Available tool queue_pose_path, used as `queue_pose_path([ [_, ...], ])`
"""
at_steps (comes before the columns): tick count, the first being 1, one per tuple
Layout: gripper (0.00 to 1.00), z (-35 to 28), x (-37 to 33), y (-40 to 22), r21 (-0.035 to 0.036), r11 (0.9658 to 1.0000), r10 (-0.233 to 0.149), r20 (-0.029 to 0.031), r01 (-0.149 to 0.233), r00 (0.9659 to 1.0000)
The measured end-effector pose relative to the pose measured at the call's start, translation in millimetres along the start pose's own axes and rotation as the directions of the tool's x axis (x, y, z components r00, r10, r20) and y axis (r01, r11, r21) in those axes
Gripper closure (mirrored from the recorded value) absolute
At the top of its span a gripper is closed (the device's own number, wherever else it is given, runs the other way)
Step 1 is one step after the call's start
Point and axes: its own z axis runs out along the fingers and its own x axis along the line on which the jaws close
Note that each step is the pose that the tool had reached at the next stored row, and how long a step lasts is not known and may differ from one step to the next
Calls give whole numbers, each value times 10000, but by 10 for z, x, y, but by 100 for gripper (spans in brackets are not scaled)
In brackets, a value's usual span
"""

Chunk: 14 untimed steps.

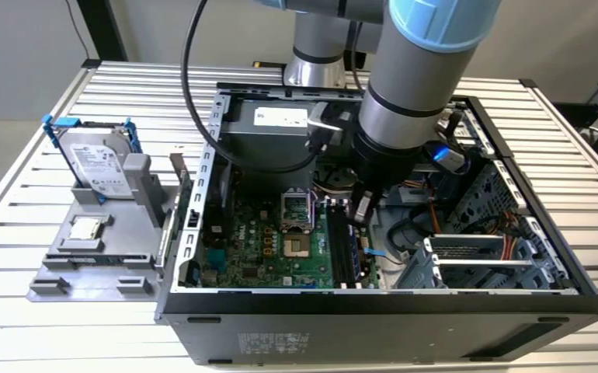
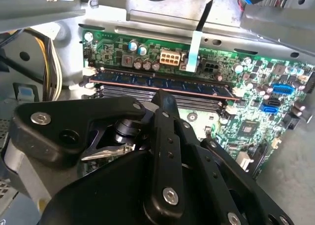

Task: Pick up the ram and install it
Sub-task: 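Press down the ram until it locks into place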

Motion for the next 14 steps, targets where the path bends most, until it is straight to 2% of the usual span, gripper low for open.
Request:
queue_pose_path([
  [4,100,-1,-1,-2,-8,9992,-400,-9,400,9992],
  [6,100,-1,-1,-2,-16,9971,-765,-15,765,9971],
  [10,100,-1,-1,-1,-28,9898,-1426,-25,1425,9898],
  [14,100,0,-1,-2,-23,9787,-2054,-29,2054,9787],
])
